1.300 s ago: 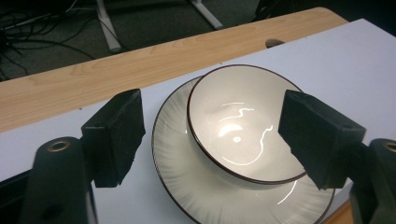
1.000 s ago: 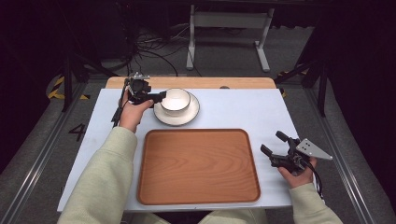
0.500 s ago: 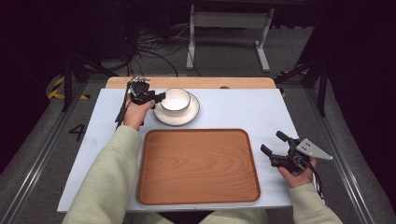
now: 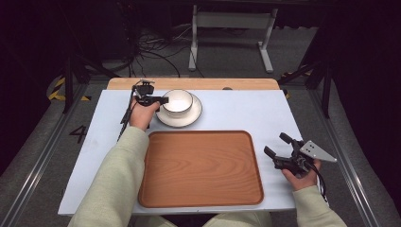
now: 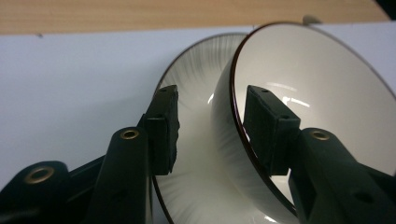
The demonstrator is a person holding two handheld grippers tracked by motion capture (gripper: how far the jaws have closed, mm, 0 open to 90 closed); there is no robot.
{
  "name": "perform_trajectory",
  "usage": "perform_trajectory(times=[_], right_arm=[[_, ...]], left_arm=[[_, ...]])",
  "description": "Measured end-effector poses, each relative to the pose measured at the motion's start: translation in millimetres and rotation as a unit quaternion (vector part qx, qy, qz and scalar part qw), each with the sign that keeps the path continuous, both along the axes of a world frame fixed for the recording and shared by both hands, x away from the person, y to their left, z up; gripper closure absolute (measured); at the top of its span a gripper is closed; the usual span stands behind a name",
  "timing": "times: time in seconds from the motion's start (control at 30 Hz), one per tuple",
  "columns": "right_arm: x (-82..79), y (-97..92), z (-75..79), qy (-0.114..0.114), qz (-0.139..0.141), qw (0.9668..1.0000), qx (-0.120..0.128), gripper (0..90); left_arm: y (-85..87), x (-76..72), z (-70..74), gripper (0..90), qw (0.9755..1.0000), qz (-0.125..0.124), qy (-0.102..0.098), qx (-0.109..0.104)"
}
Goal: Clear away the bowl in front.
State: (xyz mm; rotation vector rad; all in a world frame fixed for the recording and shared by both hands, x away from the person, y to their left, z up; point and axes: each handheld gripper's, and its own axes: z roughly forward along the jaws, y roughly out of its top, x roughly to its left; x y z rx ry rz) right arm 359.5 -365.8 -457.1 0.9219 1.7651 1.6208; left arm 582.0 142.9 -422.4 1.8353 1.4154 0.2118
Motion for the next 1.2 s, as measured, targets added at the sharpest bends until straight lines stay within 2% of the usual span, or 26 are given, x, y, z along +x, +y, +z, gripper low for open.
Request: perform_trajectory(times=[0.07,0.27,0.37,0.6,0.93,1.13,1.2], right_arm=[[0.0,0.0,0.0,0.0,0.0,1.0,0.0,9.3],[-0.2,-0.3,-0.1,0.0,0.001,1.0,0.002,9.3],[-0.3,-0.2,-0.1,0.0,0.001,1.0,0.002,9.3],[-0.1,-0.2,-0.1,-0.001,0.001,1.0,0.002,9.5],[-0.1,-0.1,-0.1,-0.001,0.001,1.0,0.002,9.6],[-0.2,-0.3,-0.1,0.0,0.001,1.0,0.002,9.6],[-0.1,-0.3,-0.1,-0.001,0.001,1.0,0.002,9.7]], left_arm=[[-5.4,2.0,-0.7,56.8,0.9998,-0.008,0.006,0.019],[-12.4,5.0,-6.2,58.3,0.9994,-0.004,0.021,0.026],[-13.1,6.4,-7.8,60.1,0.9995,0.002,0.029,0.013],[-13.9,7.0,-6.2,72.4,0.9981,0.012,0.059,-0.012],[-16.3,8.1,-6.7,78.3,0.9971,0.037,0.063,-0.02],[-18.9,7.5,-4.2,80.6,0.9969,0.045,0.065,-0.001],[-18.4,7.2,-4.0,80.9,0.9968,0.045,0.066,0.0]])
